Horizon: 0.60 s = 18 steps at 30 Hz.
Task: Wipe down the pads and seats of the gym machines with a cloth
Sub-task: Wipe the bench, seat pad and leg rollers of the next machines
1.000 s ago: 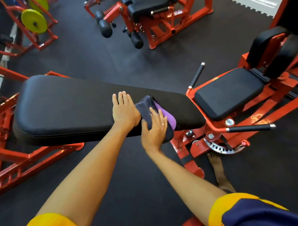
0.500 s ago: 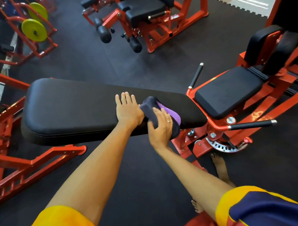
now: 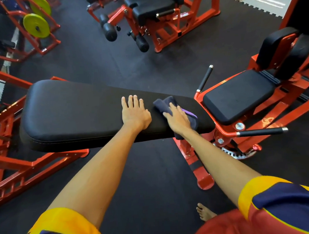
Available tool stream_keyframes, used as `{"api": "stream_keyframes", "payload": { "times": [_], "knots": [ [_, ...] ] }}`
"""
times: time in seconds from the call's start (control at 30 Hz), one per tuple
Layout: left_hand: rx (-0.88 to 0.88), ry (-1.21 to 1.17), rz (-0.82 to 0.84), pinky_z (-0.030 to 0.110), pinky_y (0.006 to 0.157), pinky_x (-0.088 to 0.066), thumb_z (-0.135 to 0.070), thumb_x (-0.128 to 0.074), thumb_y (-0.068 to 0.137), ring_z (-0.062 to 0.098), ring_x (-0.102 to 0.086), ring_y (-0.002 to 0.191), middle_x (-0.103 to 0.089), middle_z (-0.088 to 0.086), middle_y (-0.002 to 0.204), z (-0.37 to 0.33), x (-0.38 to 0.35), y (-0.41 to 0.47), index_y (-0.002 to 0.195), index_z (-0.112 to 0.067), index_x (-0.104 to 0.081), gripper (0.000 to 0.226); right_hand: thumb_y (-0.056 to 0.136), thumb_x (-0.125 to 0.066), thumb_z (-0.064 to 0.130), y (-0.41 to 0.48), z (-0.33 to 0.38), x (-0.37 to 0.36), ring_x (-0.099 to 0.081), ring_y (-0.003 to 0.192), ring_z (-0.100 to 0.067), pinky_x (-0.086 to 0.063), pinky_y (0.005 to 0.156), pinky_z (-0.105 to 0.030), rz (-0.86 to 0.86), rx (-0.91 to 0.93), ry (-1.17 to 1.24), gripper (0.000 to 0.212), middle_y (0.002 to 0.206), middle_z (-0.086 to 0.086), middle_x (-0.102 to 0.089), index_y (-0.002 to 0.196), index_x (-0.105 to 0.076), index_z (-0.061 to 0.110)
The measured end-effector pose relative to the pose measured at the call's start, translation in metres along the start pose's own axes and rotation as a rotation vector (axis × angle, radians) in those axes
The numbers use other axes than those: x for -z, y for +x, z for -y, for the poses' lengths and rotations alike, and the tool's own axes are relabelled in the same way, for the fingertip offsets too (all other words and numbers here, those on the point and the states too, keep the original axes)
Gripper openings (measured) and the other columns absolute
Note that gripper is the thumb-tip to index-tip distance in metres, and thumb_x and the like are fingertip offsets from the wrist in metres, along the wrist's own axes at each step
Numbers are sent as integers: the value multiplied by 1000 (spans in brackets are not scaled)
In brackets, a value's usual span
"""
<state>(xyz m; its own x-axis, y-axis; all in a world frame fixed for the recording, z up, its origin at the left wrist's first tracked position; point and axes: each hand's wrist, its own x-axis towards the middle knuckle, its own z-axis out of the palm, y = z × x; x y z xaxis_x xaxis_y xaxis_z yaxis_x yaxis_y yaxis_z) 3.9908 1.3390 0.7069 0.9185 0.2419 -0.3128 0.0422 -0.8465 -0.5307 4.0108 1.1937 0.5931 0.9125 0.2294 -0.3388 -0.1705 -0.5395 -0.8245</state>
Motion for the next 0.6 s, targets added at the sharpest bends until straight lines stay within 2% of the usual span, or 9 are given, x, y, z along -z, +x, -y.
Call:
{"api": "stream_keyframes", "payload": {
  "times": [0.07, 0.17, 0.27, 0.4, 0.5, 0.6],
  "knots": [
    [-2, -14, 0, 56, 123, 8, -39, -11, 106, 32, 8, 156, 2, 13, 169, -3, 1, 7, 162, -12, -5, 62, 104, -50, 45, -26, -6, 5, -11, 157, -19, -10, 127, -41, 26, 123, 37, 66, 169, 2, -20, 162, -24, 26],
    [-5, -36, 0, 57, 123, 9, -38, -12, 106, 32, 8, 156, 2, 13, 169, -6, 1, 13, 162, -12, -6, 62, 104, -52, 45, -42, -40, 21, -15, 156, -18, -12, 127, -38, 51, 190, -37, 68, 168, 2, -23, 162, -25, 22],
    [4, -47, 22, 57, 123, 9, -38, -12, 106, 31, 9, 156, 2, 11, 169, -5, 0, 17, 162, -12, -6, 62, 102, -46, 56, -10, -52, 31, -24, 154, -28, -19, 124, -46, 92, 51, -104, 72, 166, -5, -29, 161, -26, 20],
    [19, -74, 17, 56, 123, 8, -38, -13, 107, 29, 6, 156, 0, 8, 170, -6, 4, 25, 162, -15, -9, 60, 104, -32, 60, 54, -6, 25, -8, 157, -33, -6, 125, -54, 202, -40, -191, 67, 172, -3, -6, 163, -9, 38],
    [23, -70, 10, 55, 124, 7, -38, -13, 107, 27, 5, 156, 0, 7, 170, -6, 6, 32, 162, -16, -9, 59, 105, -28, 60, 55, 17, 9, 1, 157, -35, 0, 125, -54, 250, 91, -229, 62, 172, 0, 4, 160, -3, 47],
    [27, -74, -9, 54, 124, 6, -37, -14, 107, 27, 5, 156, 0, 8, 170, -6, 4, 41, 162, -16, -9, 59, 107, -34, 53, 15, 9, 20, 3, 158, -26, 1, 127, -45, 248, 234, -208, 66, 172, 6, 2, 163, -3, 36]
  ]
}}
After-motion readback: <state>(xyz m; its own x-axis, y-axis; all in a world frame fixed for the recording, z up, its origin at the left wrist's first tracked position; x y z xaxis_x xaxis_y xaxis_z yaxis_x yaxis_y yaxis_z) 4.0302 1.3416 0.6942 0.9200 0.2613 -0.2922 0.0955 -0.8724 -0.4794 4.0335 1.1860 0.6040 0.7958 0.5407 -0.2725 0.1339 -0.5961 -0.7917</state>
